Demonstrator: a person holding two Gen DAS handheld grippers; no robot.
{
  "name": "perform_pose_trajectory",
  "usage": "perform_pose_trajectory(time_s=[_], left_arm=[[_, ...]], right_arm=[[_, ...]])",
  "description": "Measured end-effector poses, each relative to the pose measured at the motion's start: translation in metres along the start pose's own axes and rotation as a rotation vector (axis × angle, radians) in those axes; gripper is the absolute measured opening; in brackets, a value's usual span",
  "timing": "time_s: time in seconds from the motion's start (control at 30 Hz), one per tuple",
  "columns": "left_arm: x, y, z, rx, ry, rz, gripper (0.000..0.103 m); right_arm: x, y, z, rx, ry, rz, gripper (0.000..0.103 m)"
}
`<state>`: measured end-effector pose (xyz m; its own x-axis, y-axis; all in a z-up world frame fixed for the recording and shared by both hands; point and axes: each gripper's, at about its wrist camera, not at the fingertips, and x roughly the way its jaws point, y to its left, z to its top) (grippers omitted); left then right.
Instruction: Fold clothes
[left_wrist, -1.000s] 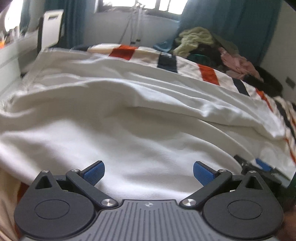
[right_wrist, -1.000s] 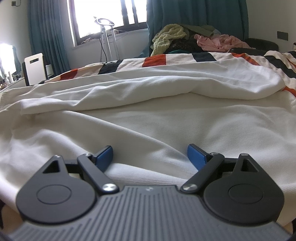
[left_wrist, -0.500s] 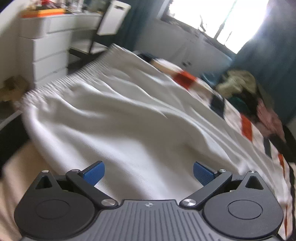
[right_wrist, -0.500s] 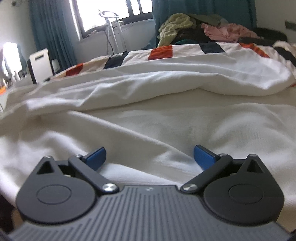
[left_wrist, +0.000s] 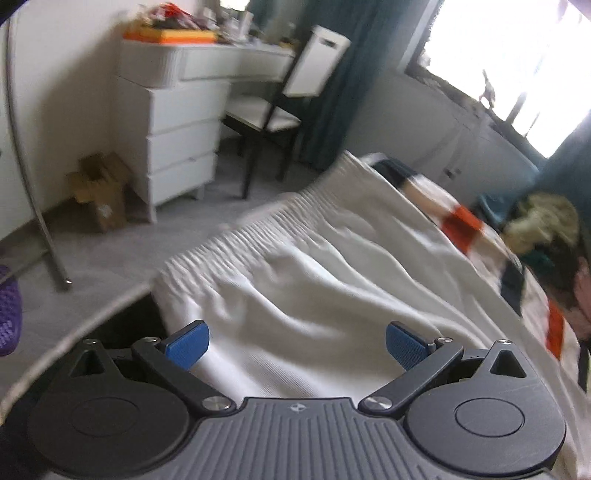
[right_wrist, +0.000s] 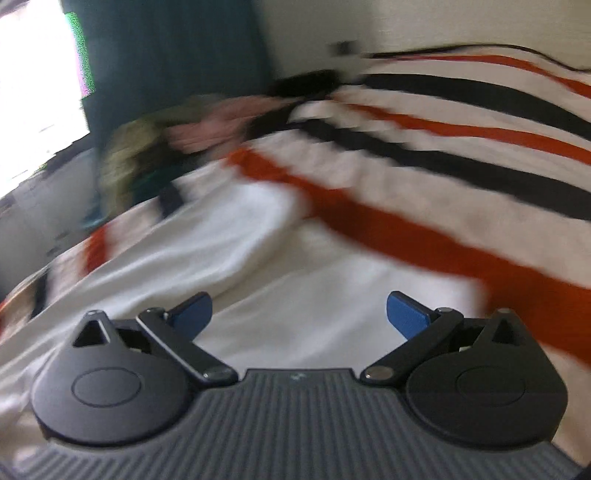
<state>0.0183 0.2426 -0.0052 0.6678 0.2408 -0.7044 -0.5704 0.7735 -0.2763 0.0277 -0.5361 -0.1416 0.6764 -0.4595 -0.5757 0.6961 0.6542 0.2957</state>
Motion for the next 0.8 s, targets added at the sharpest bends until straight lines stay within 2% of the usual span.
perform_pose_trajectory(time_s=[0.07,0.13,0.2,0.23,0.27,0.37,0.4,0.47,0.53,0.57,0.6,0.67,0.73,0.8], left_arm=[[-0.004,0.013,0.003,-0.049,-0.031,0.014,0.103],[-0.003,0.025,0.004,-0.108,-0.031,0.014,0.103],[-0.002,0.037,0.004,-0.18,-0.008,-0.017,0.102],[-0.003,0.043,0.003,-0.216,-0.004,-0.039,0.102],[-0.004,0.049,0.003,-0.251,0.0,-0.058,0.102],[-0.007,0.063,0.0,-0.34,-0.002,-0.083,0.102],[-0.007,0.068,-0.001,-0.364,0.001,-0.09,0.102],[-0.006,0.076,-0.004,-0.412,0.008,-0.106,0.102],[-0.002,0.083,-0.006,-0.452,0.038,-0.145,0.102],[0.002,0.086,-0.007,-0.479,0.055,-0.179,0.102],[0.006,0.088,-0.009,-0.502,0.07,-0.199,0.102],[0.014,0.091,-0.012,-0.534,0.103,-0.218,0.102],[0.022,0.094,-0.016,-0.557,0.139,-0.22,0.101],[0.031,0.098,-0.02,-0.59,0.175,-0.222,0.1]], right_arm=[[0.006,-0.028,0.012,0.076,0.039,-0.033,0.095],[0.01,-0.06,0.018,0.188,0.074,0.008,0.094],[0.014,-0.091,0.016,0.319,0.1,0.033,0.088],[0.016,-0.105,0.011,0.393,0.119,0.054,0.081],[0.019,-0.114,0.004,0.454,0.141,0.08,0.08],[0.033,-0.128,-0.013,0.629,0.233,0.187,0.073],[0.035,-0.128,-0.016,0.665,0.233,0.224,0.072],[0.039,-0.128,-0.02,0.726,0.221,0.299,0.072],[0.046,-0.13,-0.026,0.887,0.183,0.466,0.072],[0.048,-0.129,-0.027,0.926,0.162,0.525,0.073],[0.049,-0.126,-0.025,0.916,0.143,0.542,0.073],[0.048,-0.118,-0.019,0.831,0.135,0.49,0.073],[0.053,-0.111,-0.022,0.789,0.187,0.408,0.072],[0.056,-0.112,-0.027,0.773,0.22,0.299,0.06]])
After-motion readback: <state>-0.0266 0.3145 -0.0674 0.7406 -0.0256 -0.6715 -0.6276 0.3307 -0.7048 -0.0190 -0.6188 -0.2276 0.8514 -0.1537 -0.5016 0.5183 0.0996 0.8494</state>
